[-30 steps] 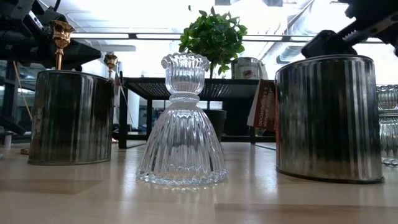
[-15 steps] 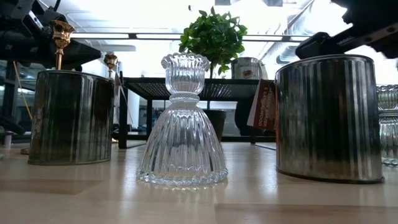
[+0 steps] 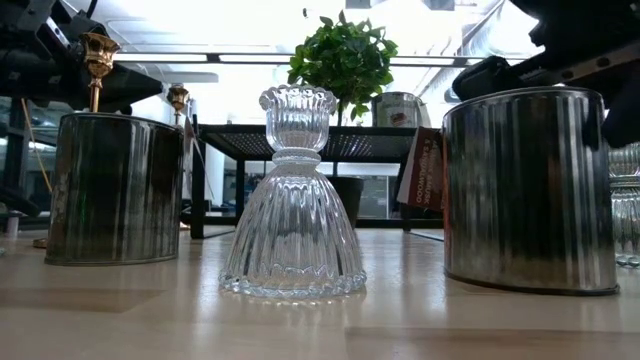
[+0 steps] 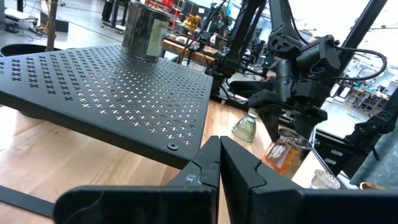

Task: Pick & Place candle stick holders
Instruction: Put the right silver scented candle on the shelf aligned with the other silver scented candle

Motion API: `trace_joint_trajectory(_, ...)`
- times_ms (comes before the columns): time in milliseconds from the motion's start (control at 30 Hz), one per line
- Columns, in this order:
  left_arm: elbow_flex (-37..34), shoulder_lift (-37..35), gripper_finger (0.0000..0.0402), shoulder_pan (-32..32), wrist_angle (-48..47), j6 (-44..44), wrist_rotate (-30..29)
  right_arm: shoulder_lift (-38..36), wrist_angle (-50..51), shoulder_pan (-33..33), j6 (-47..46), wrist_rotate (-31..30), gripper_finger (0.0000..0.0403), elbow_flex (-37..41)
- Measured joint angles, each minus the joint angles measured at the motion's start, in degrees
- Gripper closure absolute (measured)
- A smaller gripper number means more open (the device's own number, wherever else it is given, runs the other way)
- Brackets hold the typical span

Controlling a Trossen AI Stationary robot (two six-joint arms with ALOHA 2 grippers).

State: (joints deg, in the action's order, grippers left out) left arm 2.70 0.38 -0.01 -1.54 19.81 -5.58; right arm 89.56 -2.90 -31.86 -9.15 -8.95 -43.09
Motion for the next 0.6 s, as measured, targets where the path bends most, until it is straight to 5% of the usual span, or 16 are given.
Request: trace_joint_trajectory(600, 0.0, 0.0, 0.04, 0.0, 0.0, 0.0, 0.0, 0.8, -2.8, 1.8, 6.0, 5.0, 0.0005, 0.0)
